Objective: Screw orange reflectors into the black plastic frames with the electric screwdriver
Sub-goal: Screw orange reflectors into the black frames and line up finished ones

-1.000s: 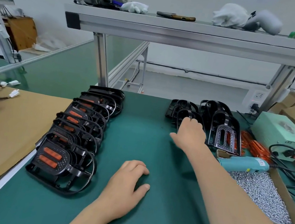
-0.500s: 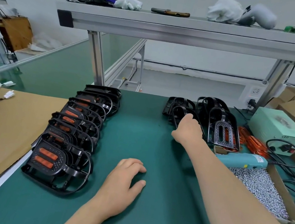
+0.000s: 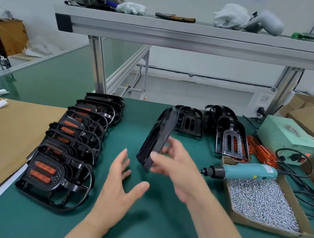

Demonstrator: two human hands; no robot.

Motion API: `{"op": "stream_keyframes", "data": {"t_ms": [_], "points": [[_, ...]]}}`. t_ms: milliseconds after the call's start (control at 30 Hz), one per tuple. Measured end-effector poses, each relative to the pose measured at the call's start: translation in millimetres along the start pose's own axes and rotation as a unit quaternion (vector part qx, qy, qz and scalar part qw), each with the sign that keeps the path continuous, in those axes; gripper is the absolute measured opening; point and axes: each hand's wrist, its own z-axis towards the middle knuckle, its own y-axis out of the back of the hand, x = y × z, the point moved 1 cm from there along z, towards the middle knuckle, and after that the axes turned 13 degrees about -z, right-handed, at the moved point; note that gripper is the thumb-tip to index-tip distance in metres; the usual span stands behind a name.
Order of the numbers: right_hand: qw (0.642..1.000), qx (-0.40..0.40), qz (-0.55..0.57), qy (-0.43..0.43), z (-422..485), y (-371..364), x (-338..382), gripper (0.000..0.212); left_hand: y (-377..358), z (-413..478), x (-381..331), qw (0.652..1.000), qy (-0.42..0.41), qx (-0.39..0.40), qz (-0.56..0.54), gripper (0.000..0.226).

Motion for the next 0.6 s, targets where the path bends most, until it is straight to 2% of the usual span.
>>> {"op": "stream_keyframes", "data": {"t_ms": [167,300,433,600], "points": [[0.995,0.073,0.065,-0.034,-25.6,-8.4,-27.1,0.045,2.9,0.4,0.5,0.999,0.026,0.008,0.029,0.107],[0.989,0.090,0.104,-0.052,-25.8,-3.4,-40.9,0.046,-1.3,-0.3,-0.8,0.991,0.013,0.004,0.135,0.115],[0.980,0.133,0.140,-0.052,-22.9,-0.1,-44.1,0.047,-7.0,-1.6,-9.6,0.977,-0.015,-0.019,0.210,0.104],[0.973,0.156,0.154,-0.069,-18.8,3.3,-48.9,0.040,-7.3,-3.5,-13.5,0.982,0.020,-0.051,0.182,0.099]]}}
